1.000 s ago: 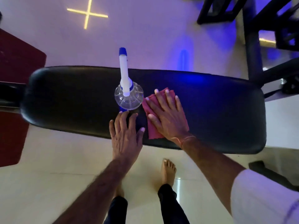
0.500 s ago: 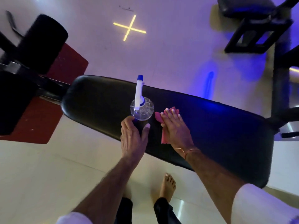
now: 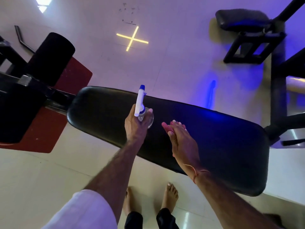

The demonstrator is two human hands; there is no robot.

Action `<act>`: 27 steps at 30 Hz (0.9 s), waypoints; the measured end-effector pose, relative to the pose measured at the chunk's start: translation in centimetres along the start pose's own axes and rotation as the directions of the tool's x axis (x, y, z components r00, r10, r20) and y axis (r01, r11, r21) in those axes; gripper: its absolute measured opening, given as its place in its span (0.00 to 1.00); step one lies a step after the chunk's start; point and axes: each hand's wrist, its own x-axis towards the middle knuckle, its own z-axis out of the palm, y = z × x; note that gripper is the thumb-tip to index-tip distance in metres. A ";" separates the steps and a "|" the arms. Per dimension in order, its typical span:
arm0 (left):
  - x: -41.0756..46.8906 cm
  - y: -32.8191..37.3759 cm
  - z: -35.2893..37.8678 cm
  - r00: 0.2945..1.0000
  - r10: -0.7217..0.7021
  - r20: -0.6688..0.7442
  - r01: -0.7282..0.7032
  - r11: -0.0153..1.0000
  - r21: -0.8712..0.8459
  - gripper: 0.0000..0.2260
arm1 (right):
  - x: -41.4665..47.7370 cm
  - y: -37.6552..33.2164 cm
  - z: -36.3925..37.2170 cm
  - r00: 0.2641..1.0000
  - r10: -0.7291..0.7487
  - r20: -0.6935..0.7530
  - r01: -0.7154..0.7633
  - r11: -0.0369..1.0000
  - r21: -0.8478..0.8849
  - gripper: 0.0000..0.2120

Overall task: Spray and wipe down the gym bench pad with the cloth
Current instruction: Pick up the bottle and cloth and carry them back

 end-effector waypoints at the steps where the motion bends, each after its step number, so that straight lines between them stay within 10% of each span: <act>1: -0.5 0.4 -0.2 1.000 0.007 -0.013 -0.007 1.000 -0.003 0.17 | -0.7 -0.2 -0.6 1.000 0.012 -0.010 -0.012 1.000 0.020 0.25; 27: -35.1 25.3 -20.5 0.894 0.381 0.238 -0.330 0.916 -0.228 0.07 | -40.8 -16.9 -21.5 0.767 0.112 -0.631 -0.044 0.992 0.122 0.22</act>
